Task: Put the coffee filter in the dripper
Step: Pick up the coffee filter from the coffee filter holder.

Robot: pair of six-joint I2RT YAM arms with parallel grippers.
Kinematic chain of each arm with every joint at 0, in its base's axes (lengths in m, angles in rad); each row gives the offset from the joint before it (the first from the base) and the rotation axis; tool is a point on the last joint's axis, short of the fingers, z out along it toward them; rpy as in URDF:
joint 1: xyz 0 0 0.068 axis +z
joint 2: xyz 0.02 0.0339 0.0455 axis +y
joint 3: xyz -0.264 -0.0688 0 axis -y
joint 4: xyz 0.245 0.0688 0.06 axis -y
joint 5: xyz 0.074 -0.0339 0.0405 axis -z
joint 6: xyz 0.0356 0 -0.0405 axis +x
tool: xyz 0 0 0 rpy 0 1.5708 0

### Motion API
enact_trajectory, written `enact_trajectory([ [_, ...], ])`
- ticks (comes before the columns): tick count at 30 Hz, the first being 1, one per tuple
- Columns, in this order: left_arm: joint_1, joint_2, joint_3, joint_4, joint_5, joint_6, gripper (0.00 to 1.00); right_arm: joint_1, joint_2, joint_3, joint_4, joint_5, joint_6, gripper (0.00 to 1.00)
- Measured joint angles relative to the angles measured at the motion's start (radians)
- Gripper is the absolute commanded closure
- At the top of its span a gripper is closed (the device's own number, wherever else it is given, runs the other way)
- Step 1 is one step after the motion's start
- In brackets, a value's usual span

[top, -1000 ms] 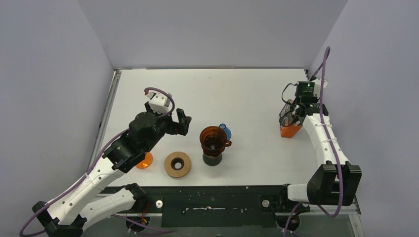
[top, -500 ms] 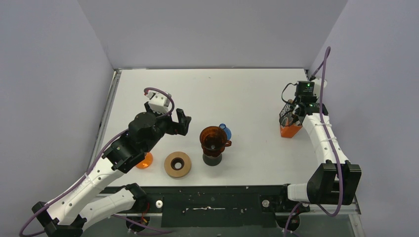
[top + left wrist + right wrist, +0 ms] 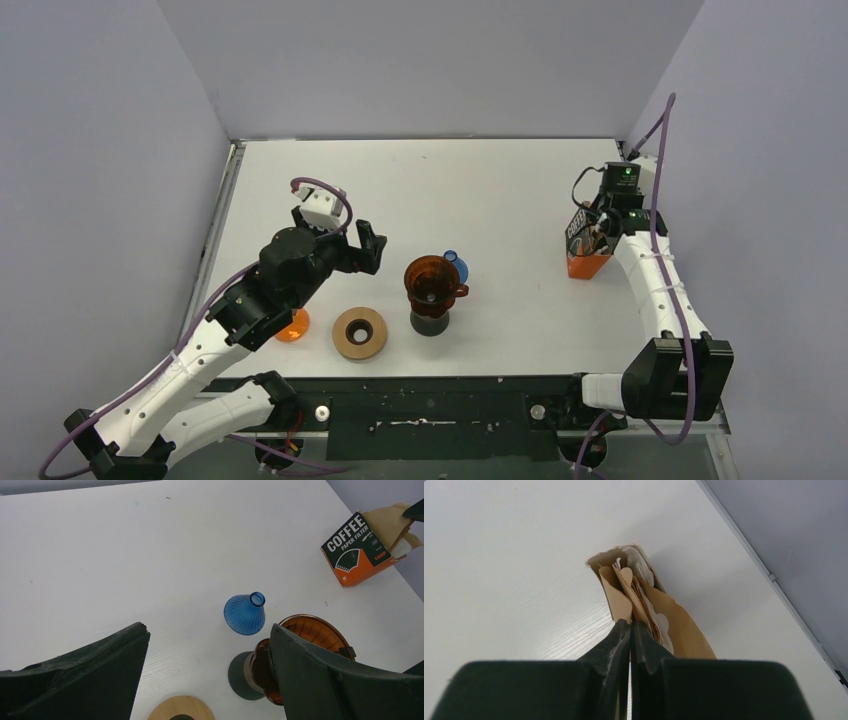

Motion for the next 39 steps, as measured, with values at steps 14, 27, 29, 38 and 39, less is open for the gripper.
enact_trajectory([
  [14, 0.0, 0.0, 0.0, 0.0, -0.011, 0.0, 0.11, 0.0, -0.082, 0.103, -0.008, -0.06, -0.001, 1.0],
  [27, -0.001, 0.001, 0.0, 0.0, -0.018, -0.001, 0.08, 0.005, -0.175, 0.152, 0.024, -0.262, -0.006, 1.0],
  [29, -0.002, 0.001, 0.0, 0.0, -0.018, -0.003, 0.07, 0.01, -0.18, 0.159, 0.042, -0.312, -0.008, 1.0],
  [38, -0.002, 0.004, 0.0, -0.001, 0.006, -0.036, 0.04, 0.056, -0.188, 0.162, 0.166, -0.555, -0.008, 1.0],
  [39, -0.002, 0.007, 0.0, 0.0, 0.016, -0.042, 0.04, 0.076, -0.189, 0.161, 0.188, -0.575, -0.008, 1.0],
])
